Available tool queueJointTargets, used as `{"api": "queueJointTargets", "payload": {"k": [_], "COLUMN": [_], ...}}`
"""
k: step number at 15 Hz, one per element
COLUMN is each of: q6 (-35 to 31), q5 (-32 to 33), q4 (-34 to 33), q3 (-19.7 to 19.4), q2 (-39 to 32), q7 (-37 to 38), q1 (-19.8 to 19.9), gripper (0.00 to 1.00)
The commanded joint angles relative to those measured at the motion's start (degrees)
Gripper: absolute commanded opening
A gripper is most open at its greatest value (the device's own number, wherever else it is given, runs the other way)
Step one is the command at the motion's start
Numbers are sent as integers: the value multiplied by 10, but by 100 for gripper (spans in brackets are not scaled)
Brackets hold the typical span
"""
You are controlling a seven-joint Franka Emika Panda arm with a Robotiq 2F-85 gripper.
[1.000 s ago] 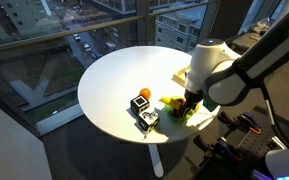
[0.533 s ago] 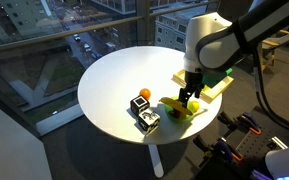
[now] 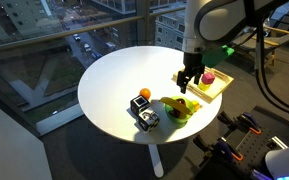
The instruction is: Put the banana inside the bowl
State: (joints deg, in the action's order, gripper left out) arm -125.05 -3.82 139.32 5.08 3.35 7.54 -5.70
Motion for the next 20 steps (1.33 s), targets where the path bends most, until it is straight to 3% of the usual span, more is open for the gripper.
{"api": "queueJointTargets", "payload": {"k": [1,13,20], "q6": [29,38,101], "q5": [23,33,24], "q4": [-17,-29,-40], "q3": [2,8,10], "q2": [25,92,125], "q7": [22,70,81], "q1": [4,7,7], "gripper": [100,100,100]}}
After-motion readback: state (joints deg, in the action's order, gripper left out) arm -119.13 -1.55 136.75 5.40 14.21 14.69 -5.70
